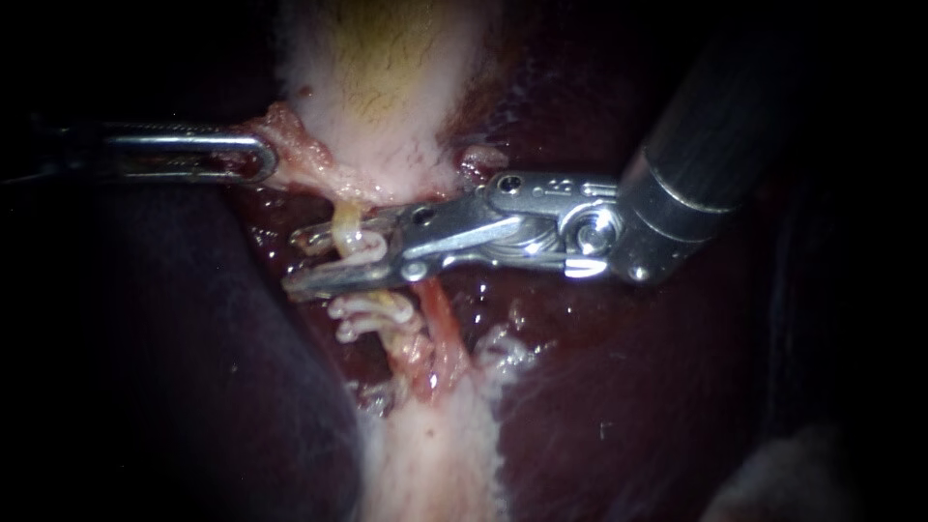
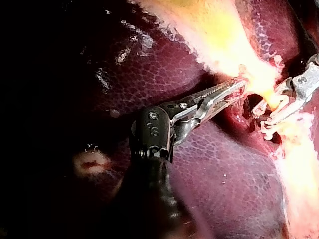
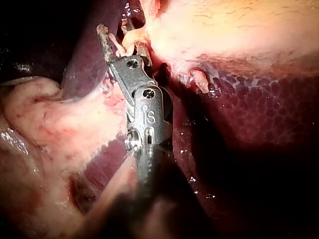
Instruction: Clipping third clip left tube
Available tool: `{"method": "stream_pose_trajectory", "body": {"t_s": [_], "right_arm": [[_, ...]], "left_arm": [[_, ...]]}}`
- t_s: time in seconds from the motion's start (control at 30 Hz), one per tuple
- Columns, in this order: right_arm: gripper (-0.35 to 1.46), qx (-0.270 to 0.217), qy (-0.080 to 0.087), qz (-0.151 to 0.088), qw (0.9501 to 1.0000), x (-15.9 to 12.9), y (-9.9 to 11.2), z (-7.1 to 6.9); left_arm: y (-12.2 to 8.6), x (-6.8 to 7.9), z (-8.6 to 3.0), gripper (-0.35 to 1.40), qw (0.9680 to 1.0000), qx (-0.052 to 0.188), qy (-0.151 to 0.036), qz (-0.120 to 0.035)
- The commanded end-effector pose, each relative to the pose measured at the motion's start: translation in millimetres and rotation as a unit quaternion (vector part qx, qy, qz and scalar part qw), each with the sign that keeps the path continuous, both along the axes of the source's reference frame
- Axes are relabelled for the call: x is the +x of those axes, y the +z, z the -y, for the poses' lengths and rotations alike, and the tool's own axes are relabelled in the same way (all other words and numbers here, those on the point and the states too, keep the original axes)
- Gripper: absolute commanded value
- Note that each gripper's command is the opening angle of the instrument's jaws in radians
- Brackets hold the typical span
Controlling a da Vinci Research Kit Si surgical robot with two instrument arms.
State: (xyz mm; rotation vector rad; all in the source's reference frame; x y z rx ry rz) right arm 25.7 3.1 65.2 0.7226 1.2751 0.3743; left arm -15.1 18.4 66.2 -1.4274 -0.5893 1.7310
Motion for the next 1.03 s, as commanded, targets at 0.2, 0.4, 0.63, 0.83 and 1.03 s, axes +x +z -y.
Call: {"method": "stream_pose_trajectory", "body": {"t_s": [0.2, 0.4, 0.63, 0.83, 1.03], "right_arm": [[-0.17, 0.024, 0.006, 0.008, 0.9997, -0.2, 0.0, 0.0], [-0.35, 0.049, 0.008, 0.018, 0.9986, -0.5, 0.0, 0.0], [-0.35, 0.056, -0.001, 0.032, 0.9979, -0.5, 0.0, -0.2], [-0.35, 0.056, -0.004, 0.034, 0.9979, -0.6, 0.2, -0.1], [-0.35, 0.056, -0.004, 0.033, 0.9979, -0.7, 0.4, -0.2]], "left_arm": [[0.0, 0.0, 0.0, -0.35, 1.0000, 0.000, 0.000, 0.000], [0.0, 0.0, 0.0, -0.35, 1.0000, 0.000, 0.000, 0.000], [0.0, 0.0, 0.0, -0.35, 1.0000, 0.000, 0.000, 0.000], [0.0, 0.0, 0.0, -0.35, 1.0000, 0.000, 0.000, 0.000], [0.1, -0.1, 0.0, -0.35, 1.0000, 0.000, 0.000, 0.000]]}}
